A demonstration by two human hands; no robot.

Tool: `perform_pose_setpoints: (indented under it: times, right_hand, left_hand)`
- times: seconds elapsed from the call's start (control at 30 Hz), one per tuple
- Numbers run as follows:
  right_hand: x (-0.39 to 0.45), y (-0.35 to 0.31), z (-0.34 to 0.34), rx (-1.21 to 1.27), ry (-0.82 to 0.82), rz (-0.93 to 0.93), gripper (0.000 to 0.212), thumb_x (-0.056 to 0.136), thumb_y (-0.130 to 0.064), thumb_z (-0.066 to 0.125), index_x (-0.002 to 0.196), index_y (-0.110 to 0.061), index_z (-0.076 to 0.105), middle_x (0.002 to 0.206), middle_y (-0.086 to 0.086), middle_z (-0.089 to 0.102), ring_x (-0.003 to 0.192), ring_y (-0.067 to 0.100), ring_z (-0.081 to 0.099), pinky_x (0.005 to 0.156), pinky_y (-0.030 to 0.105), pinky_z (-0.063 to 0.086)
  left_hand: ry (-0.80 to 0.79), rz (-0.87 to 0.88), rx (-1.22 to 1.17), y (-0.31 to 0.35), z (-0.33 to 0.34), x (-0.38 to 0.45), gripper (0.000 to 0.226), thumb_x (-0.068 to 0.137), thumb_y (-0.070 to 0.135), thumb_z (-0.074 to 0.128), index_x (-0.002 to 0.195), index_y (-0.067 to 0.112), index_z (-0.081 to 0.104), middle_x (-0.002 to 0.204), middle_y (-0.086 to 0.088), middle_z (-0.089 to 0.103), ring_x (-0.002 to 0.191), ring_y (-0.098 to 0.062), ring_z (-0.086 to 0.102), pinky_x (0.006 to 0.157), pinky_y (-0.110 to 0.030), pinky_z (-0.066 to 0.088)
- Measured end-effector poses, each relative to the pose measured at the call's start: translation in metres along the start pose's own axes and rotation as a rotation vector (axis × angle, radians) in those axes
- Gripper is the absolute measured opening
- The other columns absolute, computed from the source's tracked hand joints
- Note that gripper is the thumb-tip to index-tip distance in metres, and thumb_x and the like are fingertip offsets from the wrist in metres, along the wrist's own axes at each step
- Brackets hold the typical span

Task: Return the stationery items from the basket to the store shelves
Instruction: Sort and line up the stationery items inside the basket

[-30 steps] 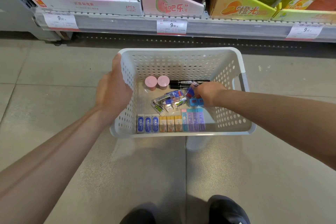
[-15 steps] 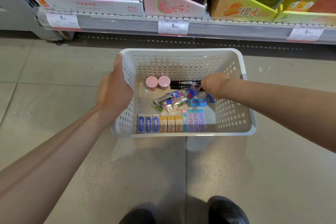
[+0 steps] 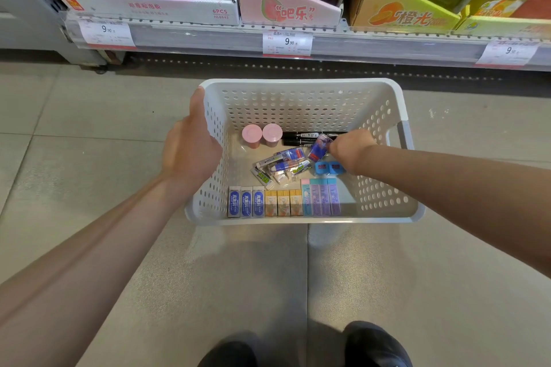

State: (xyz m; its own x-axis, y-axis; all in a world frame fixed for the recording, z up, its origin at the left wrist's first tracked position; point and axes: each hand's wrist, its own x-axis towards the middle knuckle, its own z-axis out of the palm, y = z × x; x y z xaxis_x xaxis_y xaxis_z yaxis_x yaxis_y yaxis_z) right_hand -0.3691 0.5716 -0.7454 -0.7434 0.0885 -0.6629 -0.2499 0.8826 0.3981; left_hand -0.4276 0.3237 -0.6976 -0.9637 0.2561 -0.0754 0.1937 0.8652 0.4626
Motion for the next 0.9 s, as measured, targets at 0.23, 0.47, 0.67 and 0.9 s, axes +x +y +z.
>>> perform_pose_setpoints:
  times: [0.23, 0.47, 0.67, 0.9]
  right_hand:
    - [-0.007, 0.007, -0.012, -0.023, -0.036, -0.057, 0.036, 0.089, -0.022, 0.057, 0.123, -0.014, 0.05, 0.119, 0.002, 0.056, 0.107, 0.021, 0.059, 0.069, 0.029, 0.043]
    - [-0.016, 0.022, -0.031, -0.024, -0.112, -0.145, 0.051, 0.082, -0.04, 0.066, 0.123, -0.014, 0.05, 0.12, 0.001, 0.055, 0.109, 0.021, 0.056, 0.071, 0.03, 0.043]
    - [-0.015, 0.032, -0.034, 0.032, -0.167, -0.22, 0.034, 0.076, -0.037, 0.073, 0.098, -0.014, 0.057, 0.095, 0.0, 0.053, 0.086, 0.019, 0.051, 0.063, 0.024, 0.042]
    - [-0.016, 0.042, -0.036, 0.445, -0.19, -0.332, 0.05, 0.075, -0.018, 0.077, 0.121, -0.016, 0.058, 0.092, -0.003, 0.054, 0.09, 0.018, 0.051, 0.07, 0.022, 0.039]
  left_hand:
    - [-0.01, -0.003, -0.006, 0.001, 0.0, 0.0, 0.07, 0.087, -0.001, 0.045, 0.145, 0.019, 0.012, 0.094, -0.011, 0.055, 0.074, -0.03, 0.06, 0.054, -0.04, 0.052]
    - [-0.013, -0.032, 0.014, 0.001, 0.0, 0.0, 0.07, 0.088, -0.001, 0.045, 0.146, 0.019, 0.011, 0.096, -0.014, 0.056, 0.074, -0.03, 0.059, 0.053, -0.036, 0.047]
    - [-0.016, -0.037, 0.003, 0.004, -0.002, -0.001, 0.07, 0.088, -0.001, 0.046, 0.146, 0.019, 0.011, 0.092, -0.01, 0.053, 0.073, -0.029, 0.059, 0.052, -0.034, 0.046]
    - [-0.024, -0.022, -0.013, 0.005, -0.002, -0.002, 0.069, 0.089, 0.0, 0.046, 0.146, 0.018, 0.011, 0.093, -0.008, 0.051, 0.071, -0.025, 0.057, 0.046, -0.028, 0.04]
